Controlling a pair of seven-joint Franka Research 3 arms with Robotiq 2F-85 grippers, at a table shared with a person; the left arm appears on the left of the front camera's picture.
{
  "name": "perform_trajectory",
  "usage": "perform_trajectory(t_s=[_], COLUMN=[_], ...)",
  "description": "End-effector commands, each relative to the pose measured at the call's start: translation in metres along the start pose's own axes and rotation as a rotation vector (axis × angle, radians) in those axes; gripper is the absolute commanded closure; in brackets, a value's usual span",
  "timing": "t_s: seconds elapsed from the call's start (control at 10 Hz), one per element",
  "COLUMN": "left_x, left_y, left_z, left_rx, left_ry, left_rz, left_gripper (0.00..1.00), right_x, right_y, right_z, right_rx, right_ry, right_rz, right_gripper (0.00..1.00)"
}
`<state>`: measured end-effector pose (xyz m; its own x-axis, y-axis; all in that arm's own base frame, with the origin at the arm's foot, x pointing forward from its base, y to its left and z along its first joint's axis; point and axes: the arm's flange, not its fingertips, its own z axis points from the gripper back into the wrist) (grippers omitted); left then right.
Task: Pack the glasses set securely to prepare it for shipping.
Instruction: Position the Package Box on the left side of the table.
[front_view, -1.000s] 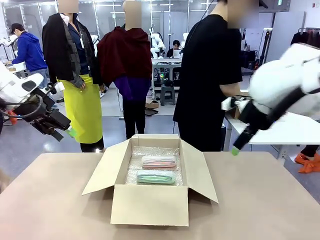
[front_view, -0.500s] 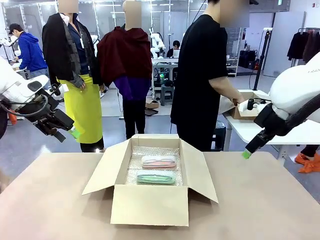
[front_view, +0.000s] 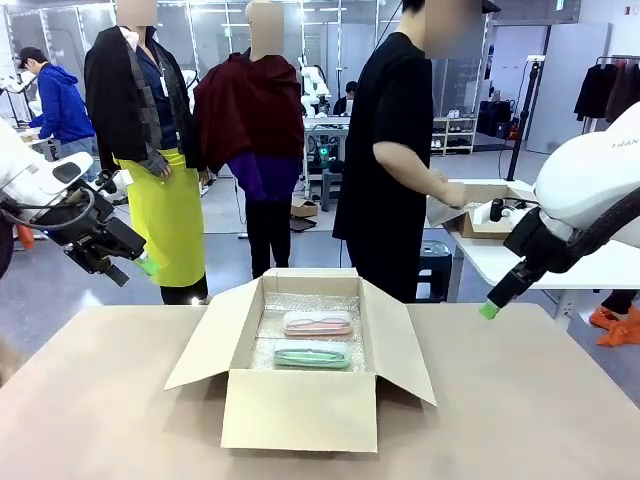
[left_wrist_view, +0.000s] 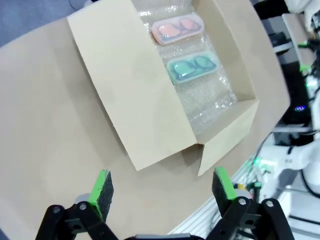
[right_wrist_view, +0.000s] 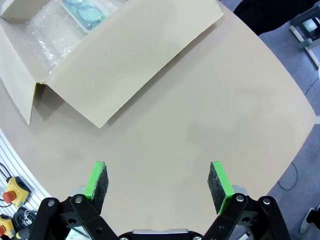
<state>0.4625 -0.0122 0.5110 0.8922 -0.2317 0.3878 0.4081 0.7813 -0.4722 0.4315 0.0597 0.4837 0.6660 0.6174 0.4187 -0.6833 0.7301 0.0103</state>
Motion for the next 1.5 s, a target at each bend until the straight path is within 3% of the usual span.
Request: perform_trajectory(t_s=[0.0, 0.4, 0.7, 1.4], left_x=[0.027, 0.041, 0.029, 0.005], left_y=[0.050, 0.113, 0.165, 0.186], left_z=[-0.007, -0.060, -0.117, -0.192], left_rx=[-0.156, -0.285, -0.438, -0.681], left_ry=[0.023, 0.061, 0.078, 0.122], left_rz=[0.141, 0.299, 0.554, 0.641], left_gripper=[0.00, 0.00, 0.00, 0.00], right_x=[0.003, 0.003, 0.003, 0.003], right_y=[-0.002, -0.002, -0.002, -0.002], right_z=[0.001, 0.001, 0.001, 0.001], right_rx=[-0.003, -0.003, -0.003, -0.003], right_ry=[0.007, 0.007, 0.007, 0.007], right_rz=[0.004, 0.004, 0.004, 0.004], right_gripper=[0.00, 0.00, 0.00, 0.00])
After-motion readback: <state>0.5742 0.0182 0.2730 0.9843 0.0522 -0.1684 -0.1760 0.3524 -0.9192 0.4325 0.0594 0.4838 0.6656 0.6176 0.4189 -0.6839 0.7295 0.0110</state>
